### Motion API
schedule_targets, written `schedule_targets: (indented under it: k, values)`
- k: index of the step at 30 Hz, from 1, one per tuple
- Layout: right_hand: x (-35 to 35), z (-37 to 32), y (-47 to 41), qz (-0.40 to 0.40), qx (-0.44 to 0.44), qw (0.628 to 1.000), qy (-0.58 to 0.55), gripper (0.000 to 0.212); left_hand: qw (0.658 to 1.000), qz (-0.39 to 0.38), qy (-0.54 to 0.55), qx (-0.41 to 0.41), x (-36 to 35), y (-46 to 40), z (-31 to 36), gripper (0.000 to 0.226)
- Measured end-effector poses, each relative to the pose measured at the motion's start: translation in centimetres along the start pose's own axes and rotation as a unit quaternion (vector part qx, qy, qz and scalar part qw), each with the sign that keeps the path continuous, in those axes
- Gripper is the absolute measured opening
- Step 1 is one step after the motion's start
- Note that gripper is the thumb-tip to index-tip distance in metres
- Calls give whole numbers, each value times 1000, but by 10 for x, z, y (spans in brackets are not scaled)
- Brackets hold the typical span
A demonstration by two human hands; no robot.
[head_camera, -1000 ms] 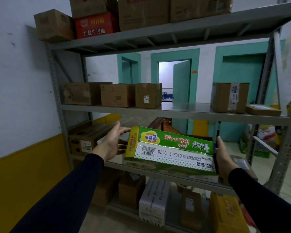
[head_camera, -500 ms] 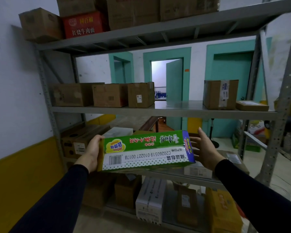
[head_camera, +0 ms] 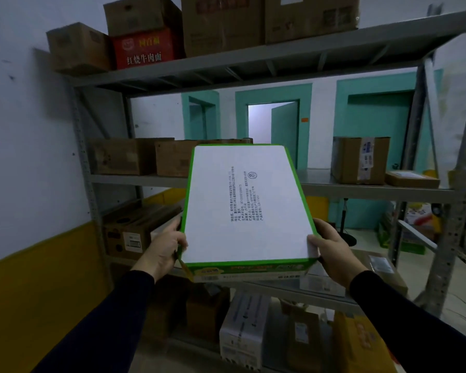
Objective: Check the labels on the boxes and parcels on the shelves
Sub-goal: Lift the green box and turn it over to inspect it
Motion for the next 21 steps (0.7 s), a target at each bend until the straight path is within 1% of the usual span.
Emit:
schedule_targets:
  k: [3, 7, 9, 11, 12, 15, 17, 19, 21]
  values:
    - [-1, -1, 0, 7, -7, 1000, -11, 51, 1000, -1, 6, 9, 1, -1, 1, 72]
    - [-1, -2, 3, 19, -11, 1000, -15, 48, 1000, -16, 4, 3, 4, -1, -1, 61]
    - [-1, -4, 3, 23, -9, 999, -34, 42, 1000, -22, 8, 10, 4, -2, -2, 62]
    - [0, -9, 3, 31, -10, 998, -50, 31, 1000, -18, 2, 21, 6, -4, -2, 67]
    - [2, -10, 0, 36, -9, 998, -51, 31, 1000, -16, -4, 26, 7, -6, -2, 67]
    - [10, -10, -6, 61, -1, 997, -46, 38, 999, 4, 2, 46, 12, -9, -4, 63]
    - [15, -8, -8, 67, -11, 996, -55, 41, 999, 10, 10, 51, 15, -11, -5, 65]
    - [17, -7, -5, 40, -41, 997, -43, 49, 999, -3, 5, 52, 16, -11, -7, 60]
    - [14, -10, 1, -14, -97, 994, -42, 57, 999, -12, 15, 41, 17, -11, -9, 55]
Point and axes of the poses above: each hand's wrist, its own y-axis away from the middle knuckle, its own x-axis out of the back of the hand, z = x × y, the point moved 1 cm from there along -y, towards the middle knuckle, and after that the axes turned 11 degrees about y, right-handed, at the moved point
